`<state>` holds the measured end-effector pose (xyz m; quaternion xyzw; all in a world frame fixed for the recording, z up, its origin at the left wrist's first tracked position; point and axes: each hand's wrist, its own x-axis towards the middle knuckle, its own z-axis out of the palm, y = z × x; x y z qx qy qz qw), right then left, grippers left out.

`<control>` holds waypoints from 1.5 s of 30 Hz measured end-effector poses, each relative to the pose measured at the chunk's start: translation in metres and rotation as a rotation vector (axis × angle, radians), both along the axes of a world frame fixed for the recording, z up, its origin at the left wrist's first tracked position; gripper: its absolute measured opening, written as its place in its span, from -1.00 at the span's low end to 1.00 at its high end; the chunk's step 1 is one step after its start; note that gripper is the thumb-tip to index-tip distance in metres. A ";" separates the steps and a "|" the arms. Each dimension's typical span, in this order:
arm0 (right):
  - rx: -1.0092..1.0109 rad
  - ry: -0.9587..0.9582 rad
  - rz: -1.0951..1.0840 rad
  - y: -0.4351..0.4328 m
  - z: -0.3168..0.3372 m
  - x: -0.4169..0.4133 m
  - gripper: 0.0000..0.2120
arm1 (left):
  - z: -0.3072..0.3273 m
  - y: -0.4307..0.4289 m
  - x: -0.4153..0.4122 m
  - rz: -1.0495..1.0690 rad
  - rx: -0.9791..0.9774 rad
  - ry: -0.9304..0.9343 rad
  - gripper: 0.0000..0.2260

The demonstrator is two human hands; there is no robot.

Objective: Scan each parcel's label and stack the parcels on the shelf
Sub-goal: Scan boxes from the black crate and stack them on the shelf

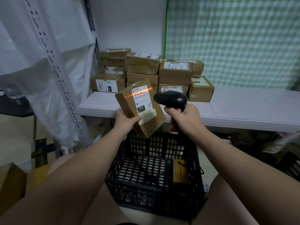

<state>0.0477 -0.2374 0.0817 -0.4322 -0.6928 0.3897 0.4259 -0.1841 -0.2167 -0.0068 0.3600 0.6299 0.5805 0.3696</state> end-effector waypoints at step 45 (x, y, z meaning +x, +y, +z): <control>-0.011 0.077 0.033 -0.003 -0.001 0.003 -0.71 | 0.012 -0.001 0.018 0.018 0.032 -0.056 -0.41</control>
